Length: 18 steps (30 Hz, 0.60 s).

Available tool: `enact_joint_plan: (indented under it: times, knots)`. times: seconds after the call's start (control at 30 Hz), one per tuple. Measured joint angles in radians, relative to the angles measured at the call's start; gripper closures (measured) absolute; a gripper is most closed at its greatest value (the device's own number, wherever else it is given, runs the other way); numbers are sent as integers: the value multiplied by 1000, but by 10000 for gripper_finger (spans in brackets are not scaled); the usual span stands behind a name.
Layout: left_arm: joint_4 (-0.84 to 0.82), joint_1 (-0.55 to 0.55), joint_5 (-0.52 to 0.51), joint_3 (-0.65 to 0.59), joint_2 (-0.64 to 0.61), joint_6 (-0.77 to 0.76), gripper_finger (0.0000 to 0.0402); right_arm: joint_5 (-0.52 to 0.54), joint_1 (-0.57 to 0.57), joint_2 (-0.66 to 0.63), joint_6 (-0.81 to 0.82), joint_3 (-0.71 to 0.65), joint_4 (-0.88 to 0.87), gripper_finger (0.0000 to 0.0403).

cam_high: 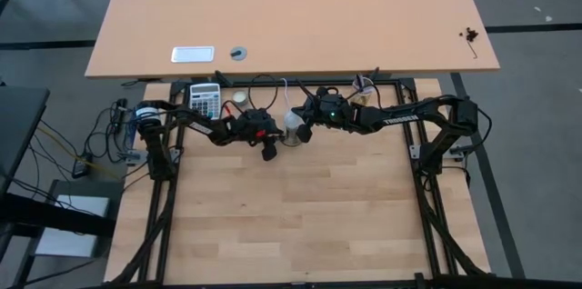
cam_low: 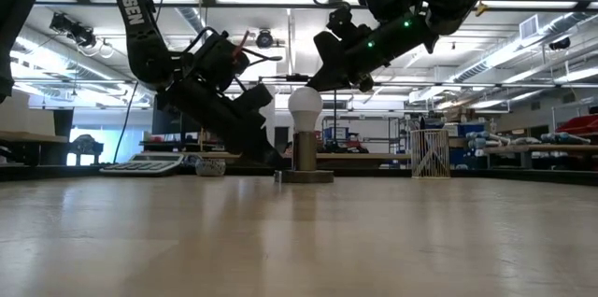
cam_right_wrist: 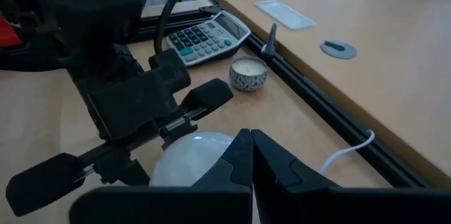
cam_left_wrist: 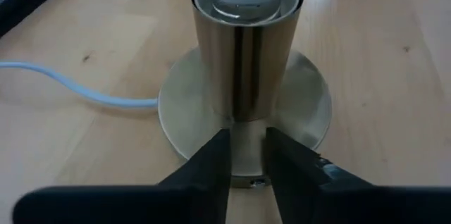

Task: Screw lightbulb
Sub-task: Insert the lightbulb into the lamp

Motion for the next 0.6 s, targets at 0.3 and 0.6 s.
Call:
enact_joint_plan:
  times: [0.3, 0.6]
  knots:
    - [24, 0, -17, 0, 0, -3, 346, 2, -1, 0, 0, 0, -2, 394]
    - [23, 0, 10, 0, 0, -21, 398, -6, 1, 8, -2, -6, -51, 394]
